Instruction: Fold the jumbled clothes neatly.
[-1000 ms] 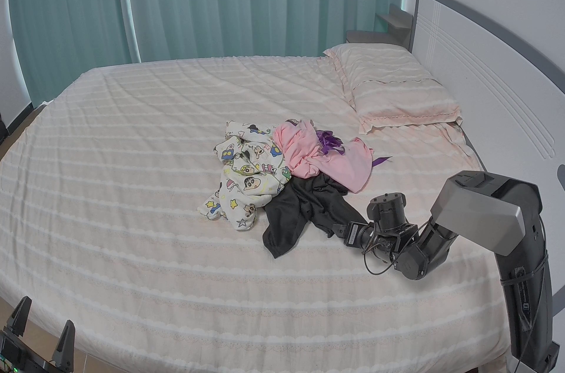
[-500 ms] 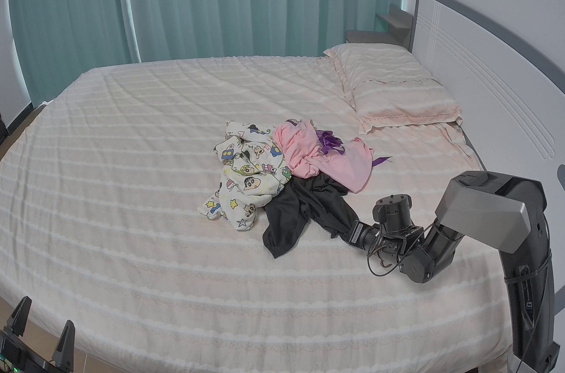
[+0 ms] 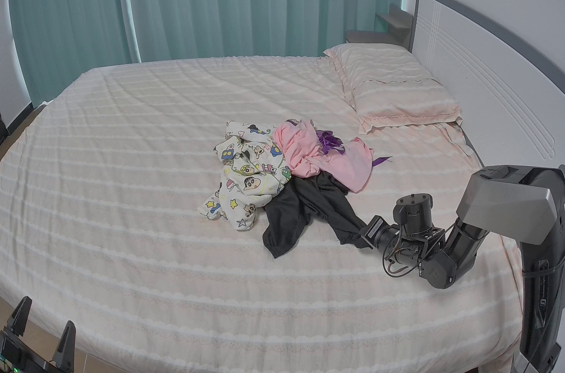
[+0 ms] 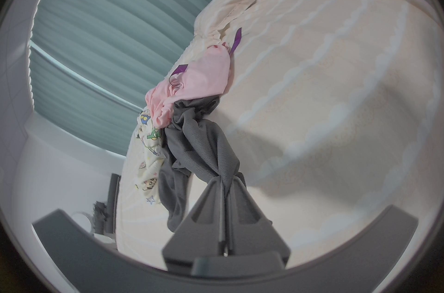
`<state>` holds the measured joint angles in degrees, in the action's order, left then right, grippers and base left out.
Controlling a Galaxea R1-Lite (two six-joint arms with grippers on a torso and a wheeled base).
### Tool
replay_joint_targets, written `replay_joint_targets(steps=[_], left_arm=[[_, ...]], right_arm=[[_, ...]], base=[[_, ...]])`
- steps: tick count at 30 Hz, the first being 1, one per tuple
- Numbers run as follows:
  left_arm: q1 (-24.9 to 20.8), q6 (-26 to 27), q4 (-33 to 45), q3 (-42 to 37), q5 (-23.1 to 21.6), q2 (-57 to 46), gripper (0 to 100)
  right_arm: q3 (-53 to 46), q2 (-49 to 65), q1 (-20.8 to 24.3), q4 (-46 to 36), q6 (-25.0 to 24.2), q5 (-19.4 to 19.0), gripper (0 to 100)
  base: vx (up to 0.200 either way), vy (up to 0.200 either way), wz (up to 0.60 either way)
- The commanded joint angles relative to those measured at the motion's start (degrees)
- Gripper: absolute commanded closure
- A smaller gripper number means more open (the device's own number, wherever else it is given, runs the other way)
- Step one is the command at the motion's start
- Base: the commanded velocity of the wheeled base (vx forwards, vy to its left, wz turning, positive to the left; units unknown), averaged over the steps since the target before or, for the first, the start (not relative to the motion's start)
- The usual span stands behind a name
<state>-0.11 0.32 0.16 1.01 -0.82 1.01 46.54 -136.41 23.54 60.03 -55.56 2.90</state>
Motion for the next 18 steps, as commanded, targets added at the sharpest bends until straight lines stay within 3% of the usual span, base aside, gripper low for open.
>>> replay_joint_targets(steps=[1, 10, 18], left_arm=[[-0.07, 0.03, 0.11, -0.92, -0.06, -0.84, 0], [-0.07, 1.62, -0.07, -0.92, -0.24, -0.92, 0], [-0.07, -2.87, 0.02, -0.84, -0.24, -1.01, 0]], right_arm=[[-2.51, 1.41, 0.28, 1.85, -2.79, 0.00, 100], [-5.06, 0.62, 1.77, 6.07, -3.41, -1.50, 100], [-8.49, 0.27, 3.35, 11.34, -3.50, -1.50, 100]], base=[[0.000, 0.000, 0.00], [0.000, 0.000, 0.00], [0.000, 0.000, 0.00]])
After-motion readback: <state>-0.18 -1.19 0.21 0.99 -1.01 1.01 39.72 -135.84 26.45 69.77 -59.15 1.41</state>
